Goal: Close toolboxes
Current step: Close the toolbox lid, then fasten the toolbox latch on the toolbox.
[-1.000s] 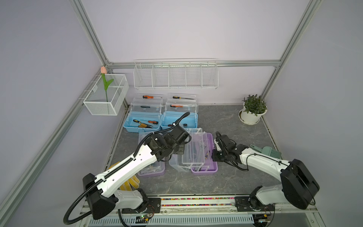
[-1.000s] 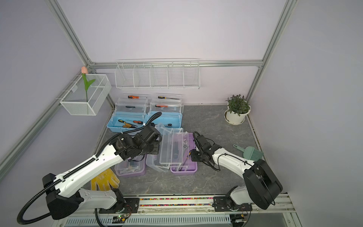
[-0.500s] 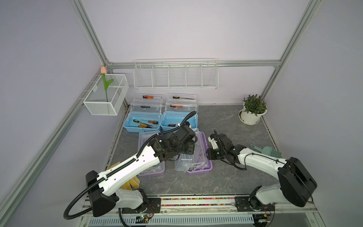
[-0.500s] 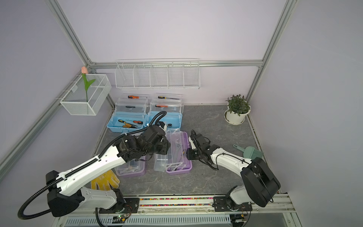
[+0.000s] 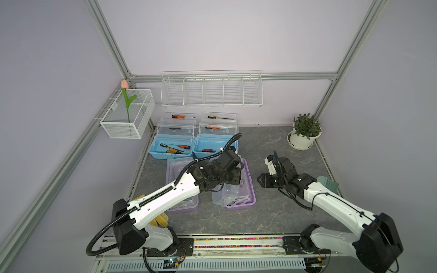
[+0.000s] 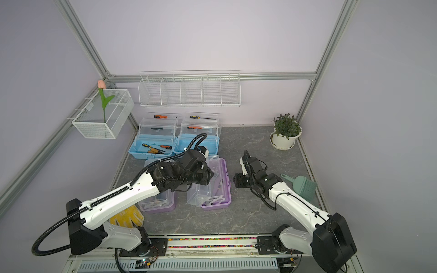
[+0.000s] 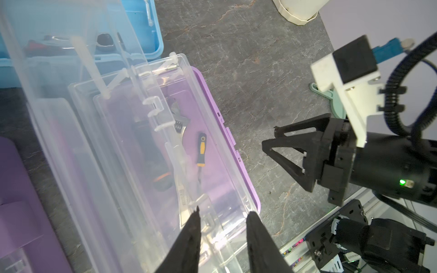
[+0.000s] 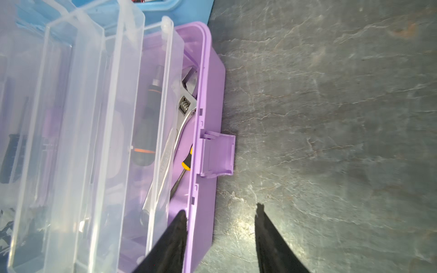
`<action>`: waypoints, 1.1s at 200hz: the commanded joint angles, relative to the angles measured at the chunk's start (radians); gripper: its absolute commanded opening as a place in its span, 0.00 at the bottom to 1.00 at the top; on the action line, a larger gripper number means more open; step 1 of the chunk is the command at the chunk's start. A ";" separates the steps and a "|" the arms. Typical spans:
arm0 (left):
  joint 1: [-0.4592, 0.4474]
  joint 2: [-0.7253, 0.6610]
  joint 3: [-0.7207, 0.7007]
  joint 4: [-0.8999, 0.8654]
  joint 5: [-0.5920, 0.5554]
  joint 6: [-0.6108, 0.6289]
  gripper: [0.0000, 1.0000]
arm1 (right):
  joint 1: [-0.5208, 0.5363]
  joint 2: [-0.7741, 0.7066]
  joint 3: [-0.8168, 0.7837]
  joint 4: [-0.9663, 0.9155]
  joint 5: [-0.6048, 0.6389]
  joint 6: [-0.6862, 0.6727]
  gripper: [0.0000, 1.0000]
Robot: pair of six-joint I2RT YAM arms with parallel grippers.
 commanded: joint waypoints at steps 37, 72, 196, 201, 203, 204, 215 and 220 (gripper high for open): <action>-0.004 0.152 -0.010 0.091 0.090 -0.012 0.36 | -0.025 -0.082 -0.044 -0.102 0.025 -0.032 0.49; -0.005 0.238 0.010 0.125 0.115 -0.007 0.36 | -0.029 -0.072 -0.049 -0.100 -0.007 -0.026 0.53; -0.016 0.060 0.070 -0.049 -0.133 0.032 0.87 | -0.070 -0.094 -0.089 -0.026 -0.044 -0.039 0.67; -0.010 0.051 0.059 -0.053 -0.140 0.031 0.90 | -0.073 -0.095 -0.094 -0.014 -0.048 -0.042 0.71; -0.008 0.048 0.057 -0.056 -0.141 0.030 0.91 | -0.073 -0.094 -0.096 -0.011 -0.052 -0.043 0.71; -0.007 0.047 0.055 -0.057 -0.141 0.029 0.92 | -0.074 -0.094 -0.096 -0.009 -0.055 -0.044 0.71; 0.007 0.032 0.032 -0.068 -0.148 0.020 0.98 | -0.082 -0.085 -0.095 0.005 -0.084 -0.054 0.73; 0.013 0.026 0.020 -0.070 -0.155 0.015 1.00 | -0.088 -0.078 -0.091 0.011 -0.095 -0.052 0.74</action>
